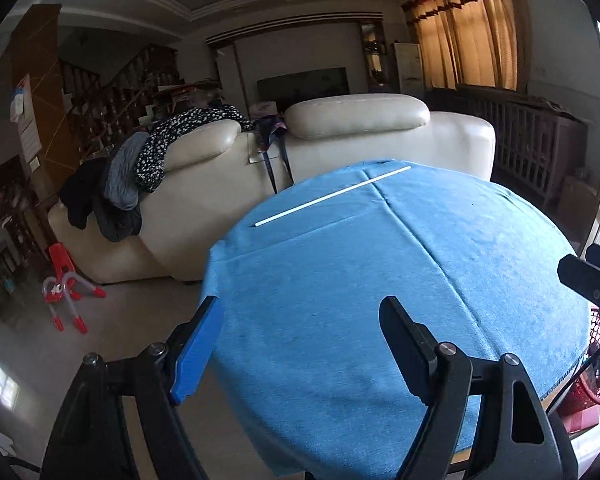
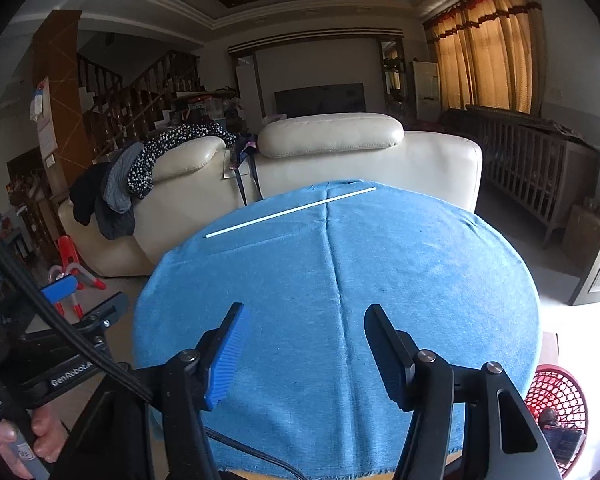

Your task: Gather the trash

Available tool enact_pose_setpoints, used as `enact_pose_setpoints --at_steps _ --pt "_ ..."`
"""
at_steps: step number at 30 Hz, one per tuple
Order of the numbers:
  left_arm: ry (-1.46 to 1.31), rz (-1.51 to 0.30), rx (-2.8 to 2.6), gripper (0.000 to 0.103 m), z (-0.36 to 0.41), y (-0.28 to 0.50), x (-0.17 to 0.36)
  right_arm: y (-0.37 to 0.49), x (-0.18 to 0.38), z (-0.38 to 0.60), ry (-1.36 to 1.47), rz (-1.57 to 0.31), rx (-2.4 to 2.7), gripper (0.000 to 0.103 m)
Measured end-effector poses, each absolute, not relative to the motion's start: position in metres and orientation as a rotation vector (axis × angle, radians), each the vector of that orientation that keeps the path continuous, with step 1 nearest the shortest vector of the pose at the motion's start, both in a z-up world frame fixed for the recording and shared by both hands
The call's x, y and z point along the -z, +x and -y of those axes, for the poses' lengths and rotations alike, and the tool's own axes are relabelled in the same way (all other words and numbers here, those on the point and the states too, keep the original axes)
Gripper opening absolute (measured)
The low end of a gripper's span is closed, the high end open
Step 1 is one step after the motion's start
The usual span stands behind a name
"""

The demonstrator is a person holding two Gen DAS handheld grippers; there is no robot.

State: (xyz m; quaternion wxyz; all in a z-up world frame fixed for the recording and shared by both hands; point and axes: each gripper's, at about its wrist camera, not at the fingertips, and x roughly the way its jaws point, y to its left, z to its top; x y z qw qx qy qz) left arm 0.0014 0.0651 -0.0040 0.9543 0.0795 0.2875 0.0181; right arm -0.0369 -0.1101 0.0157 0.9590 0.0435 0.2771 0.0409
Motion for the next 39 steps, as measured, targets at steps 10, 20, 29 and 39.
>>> enact_pose_setpoints --at_steps 10,20,29,39 --pt "0.14 -0.562 -0.066 0.081 -0.08 -0.007 -0.001 -0.039 -0.021 0.094 0.053 -0.541 -0.097 0.064" --pt "0.129 -0.544 -0.077 0.081 -0.083 -0.013 -0.009 -0.048 -0.029 0.099 0.07 -0.505 -0.082 0.064" --pt "0.134 -0.543 -0.08 0.081 -0.08 -0.016 -0.011 -0.053 -0.029 0.108 0.082 -0.495 -0.069 0.065" --pt "0.135 -0.536 -0.082 0.081 -0.079 -0.02 -0.013 -0.054 -0.03 0.114 0.092 -0.489 -0.062 0.065"
